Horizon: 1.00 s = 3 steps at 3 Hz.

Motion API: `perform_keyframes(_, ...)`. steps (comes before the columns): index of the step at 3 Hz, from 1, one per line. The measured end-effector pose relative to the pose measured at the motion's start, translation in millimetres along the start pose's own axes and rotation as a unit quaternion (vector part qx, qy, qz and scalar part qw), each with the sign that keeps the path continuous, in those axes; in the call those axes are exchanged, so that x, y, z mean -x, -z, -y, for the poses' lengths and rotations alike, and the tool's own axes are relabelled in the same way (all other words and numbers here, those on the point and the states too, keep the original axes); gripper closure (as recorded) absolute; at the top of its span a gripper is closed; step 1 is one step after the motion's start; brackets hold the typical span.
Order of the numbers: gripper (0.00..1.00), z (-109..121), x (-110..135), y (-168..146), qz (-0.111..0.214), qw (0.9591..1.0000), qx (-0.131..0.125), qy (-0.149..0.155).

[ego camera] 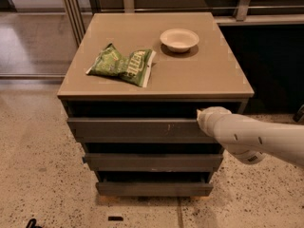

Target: Open top drawer

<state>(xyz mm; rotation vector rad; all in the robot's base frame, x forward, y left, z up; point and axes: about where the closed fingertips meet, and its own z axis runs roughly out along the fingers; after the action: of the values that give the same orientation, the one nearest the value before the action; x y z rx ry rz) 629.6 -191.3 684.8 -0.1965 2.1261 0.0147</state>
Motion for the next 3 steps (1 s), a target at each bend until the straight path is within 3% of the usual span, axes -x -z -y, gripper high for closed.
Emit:
perform_keyframes(1,1.00,2,-6,2,-0.019,0.9998,0.001,-0.001)
perform_keyframes(3,1.00,6,-9,13,-0.024,0.9997,0.002,-0.007)
